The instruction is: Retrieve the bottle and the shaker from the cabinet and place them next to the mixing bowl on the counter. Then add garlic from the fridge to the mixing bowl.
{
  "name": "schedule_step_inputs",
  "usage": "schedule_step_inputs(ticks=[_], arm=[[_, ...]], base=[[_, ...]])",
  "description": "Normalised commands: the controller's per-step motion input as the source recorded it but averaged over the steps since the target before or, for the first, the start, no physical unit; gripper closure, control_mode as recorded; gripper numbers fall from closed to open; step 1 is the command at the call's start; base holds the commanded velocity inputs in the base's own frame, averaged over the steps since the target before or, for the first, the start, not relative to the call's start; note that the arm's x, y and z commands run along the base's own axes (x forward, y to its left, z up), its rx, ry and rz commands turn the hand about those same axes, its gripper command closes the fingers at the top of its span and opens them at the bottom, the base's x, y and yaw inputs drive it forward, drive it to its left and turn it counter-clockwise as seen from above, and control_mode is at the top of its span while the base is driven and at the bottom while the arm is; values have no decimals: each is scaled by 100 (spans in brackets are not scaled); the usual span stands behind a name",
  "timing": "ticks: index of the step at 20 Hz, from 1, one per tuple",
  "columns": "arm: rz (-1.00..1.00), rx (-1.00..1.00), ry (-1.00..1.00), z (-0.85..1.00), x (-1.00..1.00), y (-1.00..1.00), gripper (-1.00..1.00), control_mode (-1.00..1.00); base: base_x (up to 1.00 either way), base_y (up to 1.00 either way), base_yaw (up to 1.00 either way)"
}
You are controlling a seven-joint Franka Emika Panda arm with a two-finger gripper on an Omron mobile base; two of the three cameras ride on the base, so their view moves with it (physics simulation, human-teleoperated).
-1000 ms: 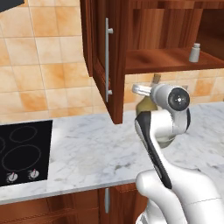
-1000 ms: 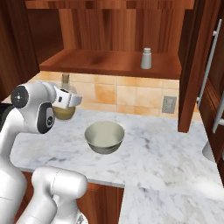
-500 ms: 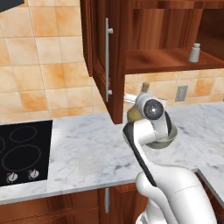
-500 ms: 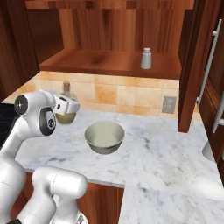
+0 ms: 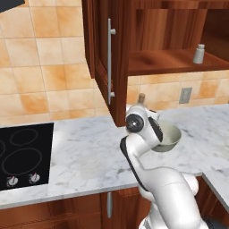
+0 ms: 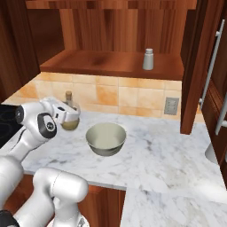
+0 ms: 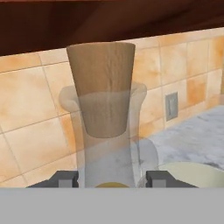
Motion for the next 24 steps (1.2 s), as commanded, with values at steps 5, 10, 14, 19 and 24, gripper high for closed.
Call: schedule_step_inputs(ticks=[5, 10, 14, 19, 24], arm=[[-11, -2, 0, -48, 24, 3, 100, -100], [-11, -1, 0, -45, 28, 0, 100, -100], [-10, -2, 0, -40, 31, 0, 100, -100], [-10, -4, 0, -38, 34, 5, 100, -100], [-9, -5, 0, -42, 30, 8, 100, -100]], base=[[0, 0, 0], [0, 0, 0], [0, 0, 0], [0, 0, 0], [0, 0, 0]])
